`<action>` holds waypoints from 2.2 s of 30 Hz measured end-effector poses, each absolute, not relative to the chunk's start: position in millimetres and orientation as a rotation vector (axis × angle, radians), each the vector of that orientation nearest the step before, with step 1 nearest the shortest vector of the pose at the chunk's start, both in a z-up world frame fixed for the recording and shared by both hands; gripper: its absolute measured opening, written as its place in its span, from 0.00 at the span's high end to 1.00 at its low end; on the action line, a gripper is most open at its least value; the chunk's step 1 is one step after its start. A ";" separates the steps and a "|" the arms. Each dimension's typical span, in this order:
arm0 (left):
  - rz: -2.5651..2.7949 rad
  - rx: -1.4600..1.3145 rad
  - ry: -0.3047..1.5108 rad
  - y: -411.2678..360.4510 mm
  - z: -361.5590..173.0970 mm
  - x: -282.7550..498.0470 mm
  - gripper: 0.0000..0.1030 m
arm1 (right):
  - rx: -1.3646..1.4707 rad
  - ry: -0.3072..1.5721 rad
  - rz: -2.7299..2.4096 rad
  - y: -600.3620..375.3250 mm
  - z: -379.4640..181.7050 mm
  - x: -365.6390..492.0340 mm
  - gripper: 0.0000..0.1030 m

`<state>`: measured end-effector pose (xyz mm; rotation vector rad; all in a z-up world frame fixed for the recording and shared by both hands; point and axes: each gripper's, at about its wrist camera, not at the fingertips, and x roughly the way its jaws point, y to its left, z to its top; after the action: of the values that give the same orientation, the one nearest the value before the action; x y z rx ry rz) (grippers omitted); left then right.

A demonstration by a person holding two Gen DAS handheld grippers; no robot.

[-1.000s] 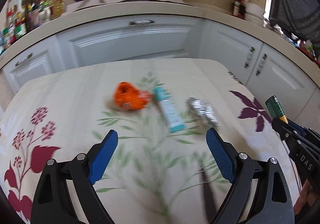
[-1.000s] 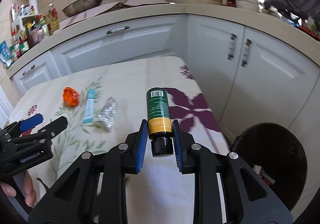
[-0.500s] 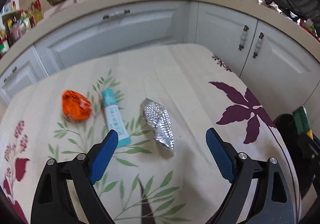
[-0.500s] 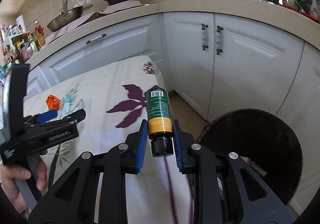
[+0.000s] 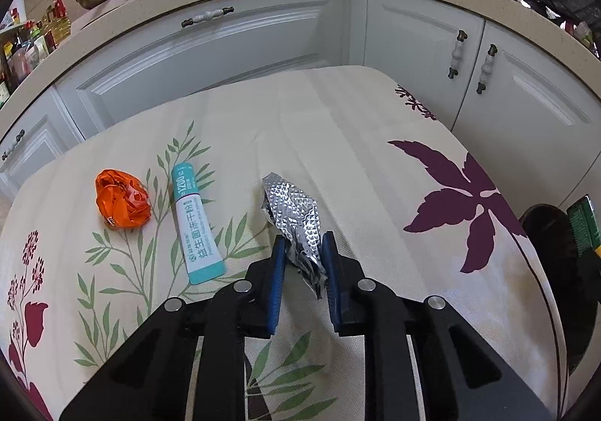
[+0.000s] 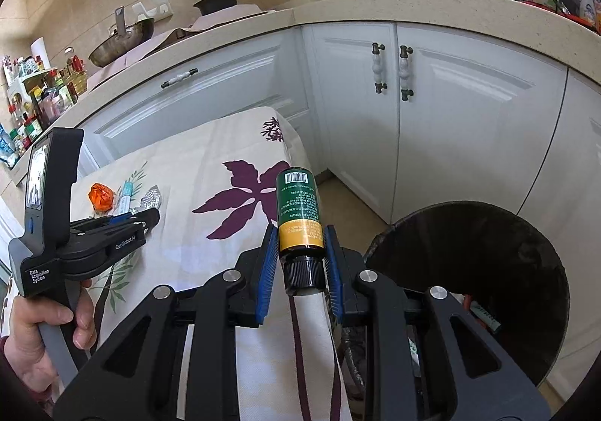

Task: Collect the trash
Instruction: 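Grasp the silver foil wrapper with the left tool while the right tool holds the bottle, then carry the foil wrapper and bottle over the black bin with both tools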

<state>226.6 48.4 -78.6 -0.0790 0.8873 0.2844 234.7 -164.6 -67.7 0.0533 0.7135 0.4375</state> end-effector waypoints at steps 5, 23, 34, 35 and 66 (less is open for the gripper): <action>0.282 -0.064 0.856 46.2 -73.6 219.7 0.80 | 0.053 0.709 0.424 -164.9 -66.2 233.0 0.77; 0.273 -0.051 0.778 48.1 -44.1 176.9 0.80 | 0.036 0.666 0.394 -161.4 -47.6 214.3 0.78; 0.228 -0.024 0.720 26.9 -20.1 150.3 0.80 | 0.046 0.638 0.320 -193.3 -34.1 192.9 0.78; 0.221 -0.022 0.717 24.4 -18.7 148.5 0.80 | 0.046 0.636 0.314 -195.8 -33.4 191.4 0.78; -0.098 0.131 0.662 -144.5 -14.1 165.6 0.80 | 0.107 0.602 0.004 -322.7 -39.8 167.2 0.78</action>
<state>165.6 -144.5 -14.1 0.1313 0.6621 -0.0980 167.2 -322.7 -39.8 0.1069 0.6018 0.0037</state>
